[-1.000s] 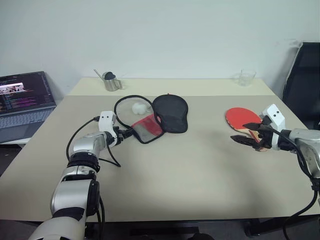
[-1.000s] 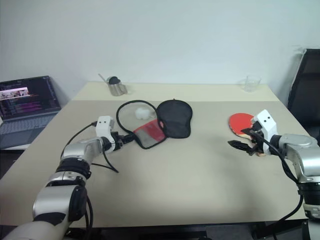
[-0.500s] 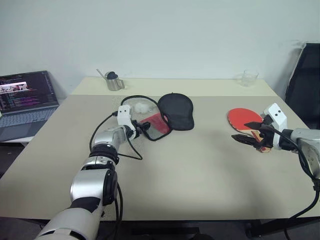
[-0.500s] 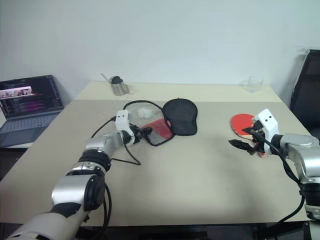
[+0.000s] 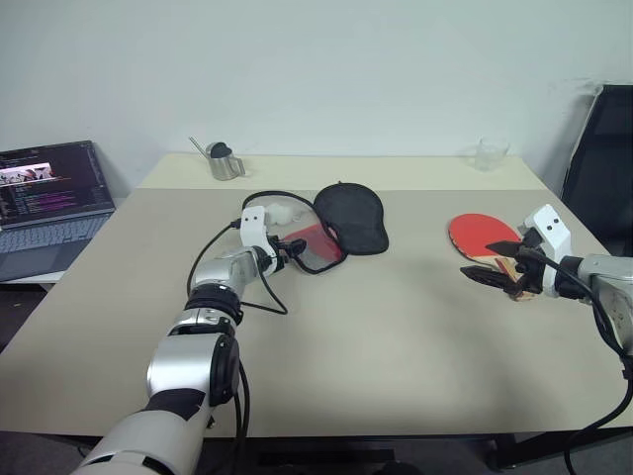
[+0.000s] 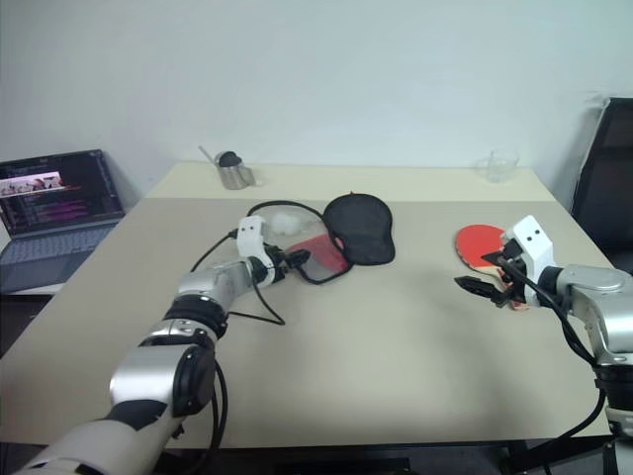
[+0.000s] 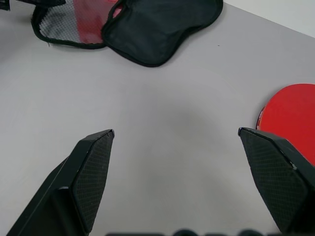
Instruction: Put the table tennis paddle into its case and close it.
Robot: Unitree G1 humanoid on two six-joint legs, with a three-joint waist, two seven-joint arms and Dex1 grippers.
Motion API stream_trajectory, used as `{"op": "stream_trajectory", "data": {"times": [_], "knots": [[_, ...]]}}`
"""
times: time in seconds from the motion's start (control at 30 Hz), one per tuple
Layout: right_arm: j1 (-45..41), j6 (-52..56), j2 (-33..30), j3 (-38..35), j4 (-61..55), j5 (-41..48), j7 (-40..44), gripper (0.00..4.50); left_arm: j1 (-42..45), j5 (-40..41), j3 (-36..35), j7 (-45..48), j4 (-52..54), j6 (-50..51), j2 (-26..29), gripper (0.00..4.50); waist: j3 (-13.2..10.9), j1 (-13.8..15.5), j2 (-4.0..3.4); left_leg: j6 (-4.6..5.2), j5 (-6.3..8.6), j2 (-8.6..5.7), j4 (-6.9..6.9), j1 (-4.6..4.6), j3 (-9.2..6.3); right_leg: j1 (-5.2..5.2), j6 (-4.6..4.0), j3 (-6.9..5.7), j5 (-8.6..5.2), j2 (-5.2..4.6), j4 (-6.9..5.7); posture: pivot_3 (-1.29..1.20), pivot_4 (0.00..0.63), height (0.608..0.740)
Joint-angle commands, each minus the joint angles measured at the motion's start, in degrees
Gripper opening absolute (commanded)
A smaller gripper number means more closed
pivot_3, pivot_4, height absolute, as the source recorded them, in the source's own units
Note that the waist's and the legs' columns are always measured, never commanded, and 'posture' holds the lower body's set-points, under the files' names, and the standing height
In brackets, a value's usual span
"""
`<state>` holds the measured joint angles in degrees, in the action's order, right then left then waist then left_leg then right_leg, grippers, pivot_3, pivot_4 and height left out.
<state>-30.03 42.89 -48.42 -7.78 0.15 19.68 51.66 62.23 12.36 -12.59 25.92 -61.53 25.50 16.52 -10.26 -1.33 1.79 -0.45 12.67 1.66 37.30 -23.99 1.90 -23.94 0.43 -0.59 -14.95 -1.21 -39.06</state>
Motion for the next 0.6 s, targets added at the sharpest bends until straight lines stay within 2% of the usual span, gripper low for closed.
{"op": "stream_trajectory", "data": {"times": [0.03,0.23,0.27,0.37,0.6], "knots": [[-0.6,-1.1,-1.3,-2.1,-1.1,0.8,-0.2,4.5,0.6,0.1,0.1,0.6,0.9,-0.6,0.0,2.43,0.0,-0.1,0.0,0.0,0.0,0.0,0.0,0.0,0.0,0.0,0.0,0.0,0.0,0.0,0.0,0.0,0.15,0.74],[-0.6,-1.1,-1.1,-2.1,-1.2,0.9,-0.6,4.5,1.2,-0.4,0.4,1.6,0.2,-1.0,0.9,0.26,0.0,-0.2,0.0,-0.01,0.0,0.0,0.0,0.01,0.0,0.0,0.0,0.0,0.0,0.01,-0.01,0.0,0.15,0.74],[-0.6,-1.1,-1.1,-2.1,-1.2,0.9,-0.6,4.5,1.3,-0.6,0.6,2.2,0.1,-0.7,1.1,0.04,0.0,-0.2,0.0,-0.01,-0.01,0.0,0.0,0.01,0.01,0.0,0.0,0.01,0.0,0.01,-0.01,0.0,0.15,0.74],[-0.5,-1.1,-1.1,-2.1,-1.2,0.9,-0.6,4.5,1.5,-1.2,1.9,5.2,0.2,0.8,2.1,0.04,0.0,-0.2,0.0,-0.01,0.0,0.0,0.0,0.01,0.01,0.0,0.0,0.0,0.0,0.02,-0.01,0.0,0.15,0.74],[-0.4,-0.9,-1.3,-2.2,-1.3,0.8,-0.8,4.5,1.8,-4.4,9.1,20.8,1.3,6.5,6.9,0.04,0.0,-0.2,0.0,-0.01,0.0,-0.01,-0.02,0.02,0.04,-0.01,0.01,-0.04,-0.01,0.05,0.0,0.0,0.15,0.74]]}}
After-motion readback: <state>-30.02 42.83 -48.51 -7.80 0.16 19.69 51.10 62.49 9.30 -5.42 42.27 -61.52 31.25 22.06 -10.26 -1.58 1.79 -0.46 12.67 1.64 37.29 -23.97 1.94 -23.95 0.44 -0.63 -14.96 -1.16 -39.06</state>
